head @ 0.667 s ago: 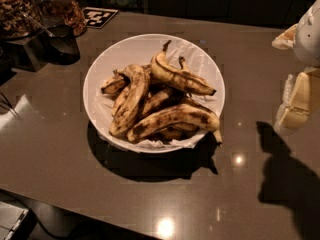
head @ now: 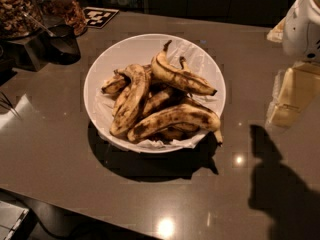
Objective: Pick banana from white bowl
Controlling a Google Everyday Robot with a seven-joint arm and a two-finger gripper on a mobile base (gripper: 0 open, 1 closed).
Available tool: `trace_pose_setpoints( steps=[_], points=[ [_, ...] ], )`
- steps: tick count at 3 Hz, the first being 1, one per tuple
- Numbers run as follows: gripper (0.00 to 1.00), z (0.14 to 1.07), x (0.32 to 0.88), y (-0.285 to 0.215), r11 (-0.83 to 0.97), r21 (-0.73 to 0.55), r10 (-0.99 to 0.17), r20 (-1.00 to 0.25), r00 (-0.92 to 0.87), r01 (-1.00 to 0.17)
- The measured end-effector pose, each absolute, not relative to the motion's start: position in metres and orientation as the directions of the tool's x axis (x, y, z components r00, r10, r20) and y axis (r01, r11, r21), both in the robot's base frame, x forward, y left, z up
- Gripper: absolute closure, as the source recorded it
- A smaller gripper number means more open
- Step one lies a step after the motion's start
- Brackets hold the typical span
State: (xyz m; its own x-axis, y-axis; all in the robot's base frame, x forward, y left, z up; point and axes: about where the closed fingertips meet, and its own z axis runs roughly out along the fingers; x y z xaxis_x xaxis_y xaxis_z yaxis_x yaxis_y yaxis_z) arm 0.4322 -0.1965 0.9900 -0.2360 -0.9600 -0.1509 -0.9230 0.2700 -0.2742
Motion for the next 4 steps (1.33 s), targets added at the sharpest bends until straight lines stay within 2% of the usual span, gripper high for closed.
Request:
trace_pose_setpoints(
  steps=[2,4],
  points=[
    [0.00,1.009,0.421,-0.149,0.234,-0.302,-0.971,-0.024,-0.238,-0.924],
    [0.00,1.021,0.429,-0.128,0.249,-0.354,-0.968,-0.066,-0.241,-0.901]
  ],
)
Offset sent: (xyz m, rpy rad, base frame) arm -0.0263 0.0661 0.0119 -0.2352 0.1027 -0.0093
